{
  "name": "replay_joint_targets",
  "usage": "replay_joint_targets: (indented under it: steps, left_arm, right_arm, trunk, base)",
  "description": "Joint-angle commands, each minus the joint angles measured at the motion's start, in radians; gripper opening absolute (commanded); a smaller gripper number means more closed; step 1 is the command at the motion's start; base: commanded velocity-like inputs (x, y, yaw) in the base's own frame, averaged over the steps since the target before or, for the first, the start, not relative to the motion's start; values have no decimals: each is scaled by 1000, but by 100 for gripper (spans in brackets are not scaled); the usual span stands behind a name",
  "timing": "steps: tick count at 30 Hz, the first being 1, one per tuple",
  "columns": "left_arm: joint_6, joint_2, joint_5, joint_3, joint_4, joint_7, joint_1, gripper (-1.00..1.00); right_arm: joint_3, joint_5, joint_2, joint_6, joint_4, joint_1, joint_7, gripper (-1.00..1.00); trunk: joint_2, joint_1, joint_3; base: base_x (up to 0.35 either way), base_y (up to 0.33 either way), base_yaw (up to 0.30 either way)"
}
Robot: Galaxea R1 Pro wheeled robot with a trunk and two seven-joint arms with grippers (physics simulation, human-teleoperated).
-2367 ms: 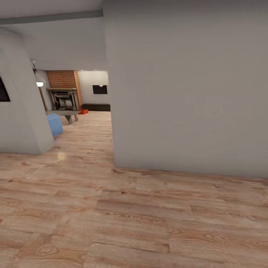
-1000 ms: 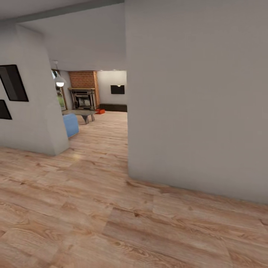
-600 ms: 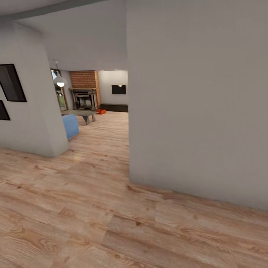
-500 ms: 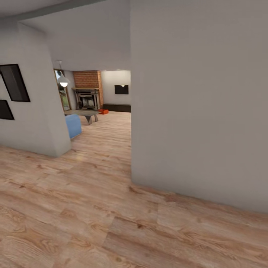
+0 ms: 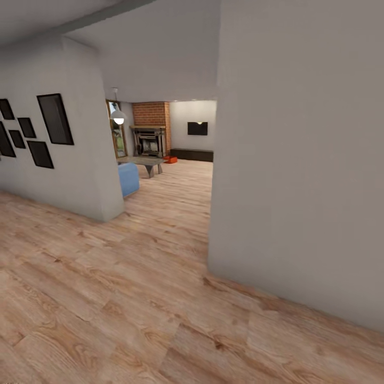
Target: Move the two storage containers from the living room to the garage. In the garage, place one container on the floor and stack the other container on top of it (either order is fine).
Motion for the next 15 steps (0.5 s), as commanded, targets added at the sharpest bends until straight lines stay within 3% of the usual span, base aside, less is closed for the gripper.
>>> replay_joint_targets:
  steps: [1, 15]
  left_arm:
    - [0, 0, 9, 6, 0, -3, -1, 100]
    - [-1, -1, 9, 6, 0, -3, -1, 100]
  right_arm:
    - [8, -10, 0, -5, 3, -1, 4, 100]
    - [8, -10, 0, -5, 3, -1, 4, 100]
  trunk:
    - [-1, 1, -1]
    - [-1, 1, -1]
  base:
    - [326, 0, 267]
    - [327, 0, 267]
